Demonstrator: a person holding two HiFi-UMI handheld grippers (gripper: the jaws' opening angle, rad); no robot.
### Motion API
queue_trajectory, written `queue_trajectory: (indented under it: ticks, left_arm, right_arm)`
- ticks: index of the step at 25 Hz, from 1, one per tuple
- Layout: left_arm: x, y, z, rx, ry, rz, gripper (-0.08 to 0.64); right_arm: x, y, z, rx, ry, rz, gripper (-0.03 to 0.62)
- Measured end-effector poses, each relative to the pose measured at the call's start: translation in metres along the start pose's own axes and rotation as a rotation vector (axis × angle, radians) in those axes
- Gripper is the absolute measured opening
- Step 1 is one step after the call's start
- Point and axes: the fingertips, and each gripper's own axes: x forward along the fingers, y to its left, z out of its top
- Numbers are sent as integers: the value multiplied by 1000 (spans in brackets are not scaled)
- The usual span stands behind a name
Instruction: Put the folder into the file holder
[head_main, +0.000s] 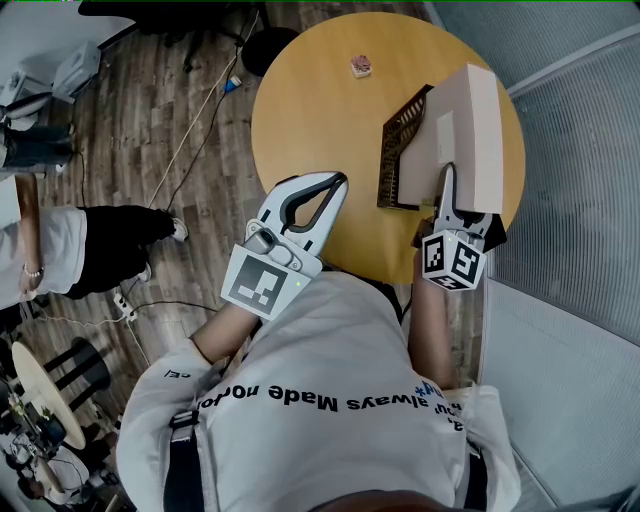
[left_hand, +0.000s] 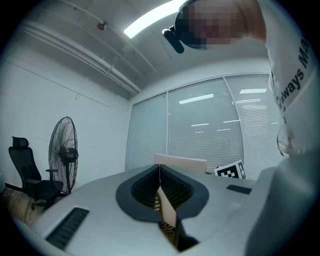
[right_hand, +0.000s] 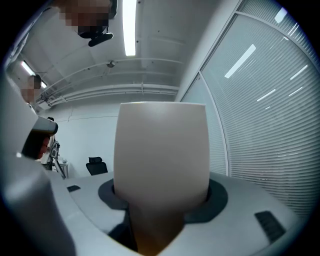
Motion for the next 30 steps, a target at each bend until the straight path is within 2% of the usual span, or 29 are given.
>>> queue_trajectory:
  ticks: [30]
  left_arm:
    - [-1,3,-3,-3,4,7,25]
  right_arm:
    - [6,2,-40,7,33,-7,279]
